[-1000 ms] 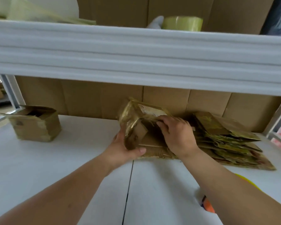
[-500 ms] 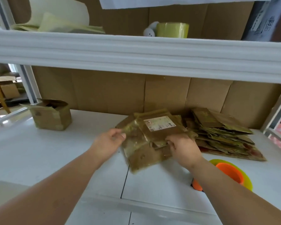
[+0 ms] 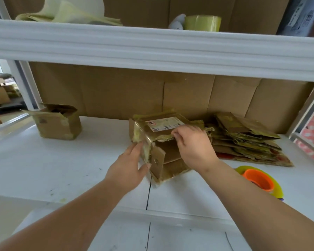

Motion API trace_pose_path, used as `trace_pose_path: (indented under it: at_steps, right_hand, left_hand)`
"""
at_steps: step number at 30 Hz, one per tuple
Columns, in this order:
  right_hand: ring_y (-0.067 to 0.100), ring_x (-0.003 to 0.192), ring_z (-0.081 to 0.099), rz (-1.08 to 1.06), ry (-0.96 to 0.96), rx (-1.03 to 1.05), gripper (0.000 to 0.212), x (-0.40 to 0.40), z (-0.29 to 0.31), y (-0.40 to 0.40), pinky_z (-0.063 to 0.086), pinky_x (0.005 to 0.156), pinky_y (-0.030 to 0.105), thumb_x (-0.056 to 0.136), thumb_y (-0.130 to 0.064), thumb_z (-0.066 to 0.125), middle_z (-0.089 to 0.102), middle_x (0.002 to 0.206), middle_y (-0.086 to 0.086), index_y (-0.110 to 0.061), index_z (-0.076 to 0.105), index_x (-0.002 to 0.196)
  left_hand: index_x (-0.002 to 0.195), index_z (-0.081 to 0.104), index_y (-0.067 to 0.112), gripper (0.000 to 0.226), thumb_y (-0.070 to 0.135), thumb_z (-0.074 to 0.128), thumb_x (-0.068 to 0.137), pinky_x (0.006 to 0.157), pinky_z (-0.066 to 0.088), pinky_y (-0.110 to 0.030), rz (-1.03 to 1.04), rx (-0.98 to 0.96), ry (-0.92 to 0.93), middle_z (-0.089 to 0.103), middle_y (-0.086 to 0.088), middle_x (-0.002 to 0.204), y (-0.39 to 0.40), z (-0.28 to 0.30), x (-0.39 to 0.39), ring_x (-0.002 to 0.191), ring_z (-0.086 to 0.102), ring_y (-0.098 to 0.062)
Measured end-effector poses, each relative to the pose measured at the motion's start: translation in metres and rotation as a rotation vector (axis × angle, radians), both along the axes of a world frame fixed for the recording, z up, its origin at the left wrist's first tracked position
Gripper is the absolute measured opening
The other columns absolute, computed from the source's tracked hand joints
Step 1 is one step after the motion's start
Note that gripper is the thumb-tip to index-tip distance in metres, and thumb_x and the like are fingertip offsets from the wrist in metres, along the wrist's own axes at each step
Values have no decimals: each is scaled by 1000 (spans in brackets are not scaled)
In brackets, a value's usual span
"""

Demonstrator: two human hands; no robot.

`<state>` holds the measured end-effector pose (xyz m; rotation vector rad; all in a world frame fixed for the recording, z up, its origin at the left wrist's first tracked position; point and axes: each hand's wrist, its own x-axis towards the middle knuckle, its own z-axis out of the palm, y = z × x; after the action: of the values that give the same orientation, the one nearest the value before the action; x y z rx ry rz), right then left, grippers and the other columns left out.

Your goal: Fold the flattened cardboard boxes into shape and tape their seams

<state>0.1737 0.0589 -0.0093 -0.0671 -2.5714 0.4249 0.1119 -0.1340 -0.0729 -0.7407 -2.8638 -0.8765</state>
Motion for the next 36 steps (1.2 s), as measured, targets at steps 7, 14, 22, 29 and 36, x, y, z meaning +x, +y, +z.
trace_pose_path:
  at_steps: [7, 14, 22, 29, 36]
  right_hand:
    - [24, 95, 62, 15, 102, -42, 21, -6, 21, -26, 52, 85, 45, 102, -22, 48, 70, 101, 2, -15, 67, 106]
    - [24, 132, 44, -110, 60, -4, 54, 12, 12, 3, 24, 114, 47, 99, -54, 26, 56, 137, 0, -28, 50, 140]
    - [26, 116, 58, -179, -82, -910, 70, 26, -6, 29, 52, 96, 42, 94, -25, 64, 51, 142, 6, -25, 26, 152]
    - [20, 79, 62, -77, -62, -701, 56, 34, 24, 25, 50, 66, 35, 90, -9, 54, 61, 96, -4, -26, 41, 141]
    - [17, 95, 57, 20, -277, -522, 51, 43, 38, 21, 53, 84, 38, 89, -17, 62, 59, 110, -2, -25, 47, 137]
  left_hand:
    - [152, -10, 47, 115, 74, 65, 68, 102, 48, -47, 53, 152, -170, 37, 7, 153, 7, 13, 7, 131, 50, -22]
    - [154, 22, 34, 51, 30, 33, 104, 79, 53, -39, 207, 260, -160, 61, -4, 102, -11, 57, -1, 83, 60, -23]
    - [129, 31, 22, 29, 19, 38, 101, 62, 62, -46, 254, 475, -462, 61, -22, 93, -16, 98, 3, 49, 63, -24]
    - [144, 33, 28, 53, 57, 41, 100, 59, 61, -36, 219, 383, -681, 54, -15, 132, -28, 120, 6, 63, 73, -29]
    - [147, 26, 28, 74, 75, 33, 90, 67, 61, -38, 228, 284, -583, 46, -3, 122, -31, 120, 10, 58, 61, -22]
